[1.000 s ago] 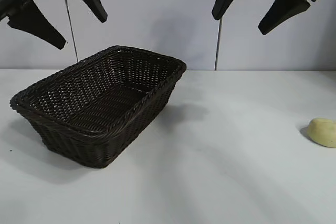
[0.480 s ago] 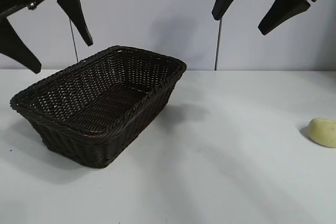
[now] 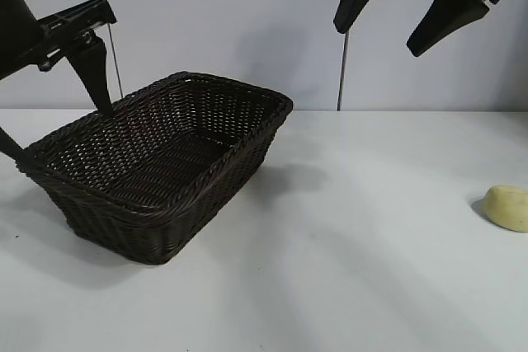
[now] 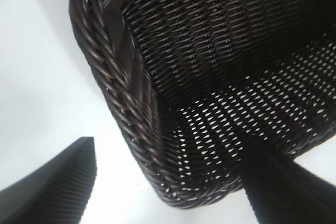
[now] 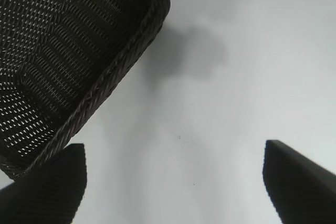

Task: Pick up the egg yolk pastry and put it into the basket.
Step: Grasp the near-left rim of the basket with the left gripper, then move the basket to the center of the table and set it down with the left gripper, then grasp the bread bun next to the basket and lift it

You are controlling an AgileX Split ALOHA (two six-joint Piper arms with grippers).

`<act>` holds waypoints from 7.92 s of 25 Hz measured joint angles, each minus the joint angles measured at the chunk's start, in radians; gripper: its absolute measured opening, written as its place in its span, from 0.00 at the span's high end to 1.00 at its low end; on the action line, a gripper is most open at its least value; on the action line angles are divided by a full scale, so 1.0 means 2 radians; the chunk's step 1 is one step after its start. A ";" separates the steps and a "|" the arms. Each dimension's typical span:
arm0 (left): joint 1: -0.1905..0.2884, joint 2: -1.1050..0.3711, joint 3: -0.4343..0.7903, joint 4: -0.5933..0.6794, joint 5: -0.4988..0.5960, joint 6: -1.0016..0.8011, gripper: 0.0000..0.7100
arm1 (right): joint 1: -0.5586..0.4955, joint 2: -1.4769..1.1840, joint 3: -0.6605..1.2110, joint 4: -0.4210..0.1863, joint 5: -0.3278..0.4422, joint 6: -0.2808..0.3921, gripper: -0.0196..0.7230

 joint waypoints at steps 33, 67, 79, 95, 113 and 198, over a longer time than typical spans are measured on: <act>0.000 0.123 0.006 0.022 -0.057 -0.050 0.22 | 0.000 0.000 0.000 0.000 0.003 0.000 0.09; 0.012 0.085 0.006 -0.066 -0.049 0.025 0.86 | 0.000 0.000 0.000 0.000 0.004 0.000 0.09; 0.059 0.083 -0.001 -0.162 -0.019 0.254 0.86 | 0.000 0.000 0.000 0.000 0.004 0.000 0.09; 0.059 0.162 -0.173 -0.115 0.120 0.436 0.86 | 0.000 0.000 0.000 0.000 0.003 0.000 0.09; 0.040 0.265 -0.273 -0.105 0.167 0.509 0.86 | 0.000 0.000 0.000 0.000 0.003 0.002 0.09; 0.040 0.084 -0.135 -0.188 0.039 0.536 0.32 | -0.103 0.041 0.000 -0.077 0.049 0.002 0.09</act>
